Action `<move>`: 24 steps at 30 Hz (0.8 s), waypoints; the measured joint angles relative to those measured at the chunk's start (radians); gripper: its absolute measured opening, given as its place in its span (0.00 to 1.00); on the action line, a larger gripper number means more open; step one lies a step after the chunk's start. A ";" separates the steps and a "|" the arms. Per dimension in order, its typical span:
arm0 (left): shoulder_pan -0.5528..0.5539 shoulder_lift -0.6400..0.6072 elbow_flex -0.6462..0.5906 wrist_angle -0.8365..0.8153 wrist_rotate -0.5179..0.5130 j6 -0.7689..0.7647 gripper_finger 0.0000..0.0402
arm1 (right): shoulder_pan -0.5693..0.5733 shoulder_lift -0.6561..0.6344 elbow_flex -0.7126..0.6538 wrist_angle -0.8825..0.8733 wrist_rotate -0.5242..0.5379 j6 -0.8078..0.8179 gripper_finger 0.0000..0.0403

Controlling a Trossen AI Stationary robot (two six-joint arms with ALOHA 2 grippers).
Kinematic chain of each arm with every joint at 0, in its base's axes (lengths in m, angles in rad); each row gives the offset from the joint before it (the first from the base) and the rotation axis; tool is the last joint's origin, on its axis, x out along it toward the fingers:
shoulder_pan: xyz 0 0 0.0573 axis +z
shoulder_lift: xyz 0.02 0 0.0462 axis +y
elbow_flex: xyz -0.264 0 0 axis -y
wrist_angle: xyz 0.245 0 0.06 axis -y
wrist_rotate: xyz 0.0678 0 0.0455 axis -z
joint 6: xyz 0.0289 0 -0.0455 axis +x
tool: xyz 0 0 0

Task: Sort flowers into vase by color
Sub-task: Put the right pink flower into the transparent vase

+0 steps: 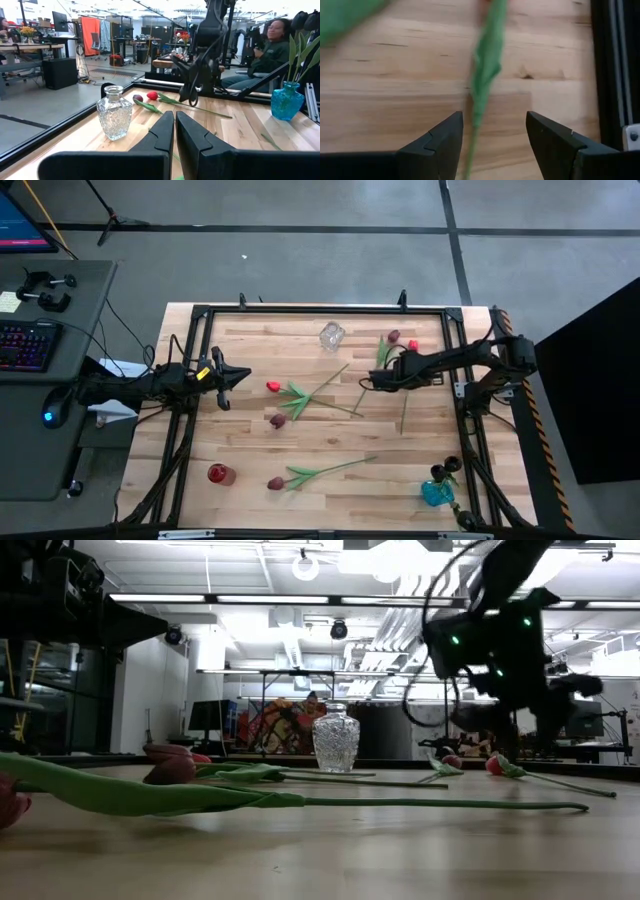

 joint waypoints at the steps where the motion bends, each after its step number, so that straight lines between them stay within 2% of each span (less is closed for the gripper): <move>1: 0.000 0.000 0.000 0.000 0.000 0.000 0.02 | 0.000 0.000 -0.017 0.013 0.002 0.004 0.51; 8: 0.000 0.000 0.000 0.000 0.000 0.000 0.02 | -0.002 -0.001 -0.099 0.180 0.024 -0.023 0.51; 15: 0.000 0.000 0.000 0.000 0.000 0.000 0.02 | -0.005 -0.003 -0.125 0.211 0.043 -0.022 0.50; 18: 0.000 0.000 0.000 0.000 0.000 0.000 0.02 | -0.006 -0.002 -0.126 0.216 0.060 -0.023 0.43; 24: 0.000 0.000 0.000 0.000 0.000 0.000 0.02 | -0.032 0.001 -0.129 0.216 0.068 -0.043 0.17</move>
